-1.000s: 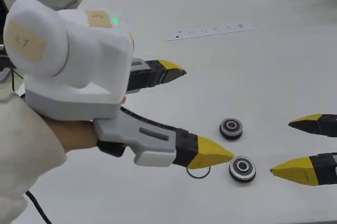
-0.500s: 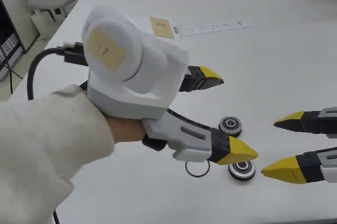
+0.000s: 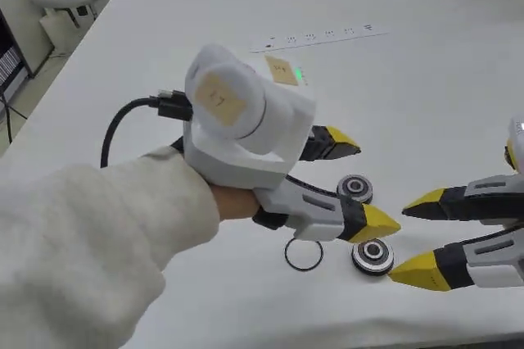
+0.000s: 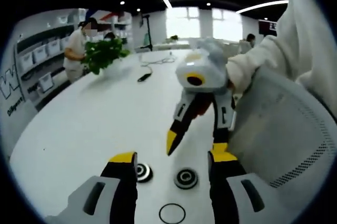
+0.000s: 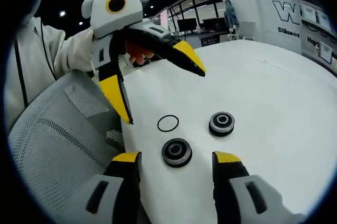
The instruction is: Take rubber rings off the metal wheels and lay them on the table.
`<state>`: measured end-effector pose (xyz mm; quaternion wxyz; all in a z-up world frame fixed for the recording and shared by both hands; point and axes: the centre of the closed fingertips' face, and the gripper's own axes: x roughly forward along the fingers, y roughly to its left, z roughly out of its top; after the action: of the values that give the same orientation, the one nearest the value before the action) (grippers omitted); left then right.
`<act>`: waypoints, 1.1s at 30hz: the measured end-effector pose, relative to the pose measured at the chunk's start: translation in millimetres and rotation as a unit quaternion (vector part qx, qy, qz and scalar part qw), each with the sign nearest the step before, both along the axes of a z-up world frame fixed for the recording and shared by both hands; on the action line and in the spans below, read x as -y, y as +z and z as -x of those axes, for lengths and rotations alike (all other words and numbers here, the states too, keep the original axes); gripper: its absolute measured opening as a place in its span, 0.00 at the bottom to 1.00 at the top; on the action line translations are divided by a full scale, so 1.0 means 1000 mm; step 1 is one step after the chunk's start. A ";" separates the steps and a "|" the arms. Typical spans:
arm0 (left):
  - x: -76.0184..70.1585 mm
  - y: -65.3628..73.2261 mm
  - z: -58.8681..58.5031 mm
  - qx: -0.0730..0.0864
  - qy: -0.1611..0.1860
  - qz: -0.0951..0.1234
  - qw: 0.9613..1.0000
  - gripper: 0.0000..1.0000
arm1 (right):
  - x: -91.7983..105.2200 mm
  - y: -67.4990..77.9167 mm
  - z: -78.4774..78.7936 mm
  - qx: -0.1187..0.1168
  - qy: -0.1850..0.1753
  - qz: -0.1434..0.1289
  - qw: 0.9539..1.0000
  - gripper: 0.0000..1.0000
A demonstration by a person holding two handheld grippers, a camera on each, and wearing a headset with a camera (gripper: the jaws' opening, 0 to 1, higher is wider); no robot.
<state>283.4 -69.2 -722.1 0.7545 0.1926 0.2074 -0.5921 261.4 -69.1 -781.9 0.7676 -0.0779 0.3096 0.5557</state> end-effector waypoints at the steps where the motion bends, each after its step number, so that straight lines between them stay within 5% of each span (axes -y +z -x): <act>1: 0.000 -0.005 0.001 0.003 0.000 -0.007 1.000 0.55 | 0.000 -0.002 0.000 0.000 0.001 0.002 1.000 0.50; 15: 0.005 -0.048 0.013 -0.004 0.000 -0.033 0.999 0.43 | -0.007 -0.024 0.008 -0.006 0.021 0.025 0.999 0.39; 33: 0.007 -0.071 0.018 -0.004 -0.001 -0.036 0.999 0.23 | -0.003 -0.027 0.004 0.018 0.015 0.034 0.999 0.23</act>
<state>265.3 -76.5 -793.3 0.7456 0.2172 0.2317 -0.5858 257.5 -65.8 -809.3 0.7612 -0.1191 0.3136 0.5550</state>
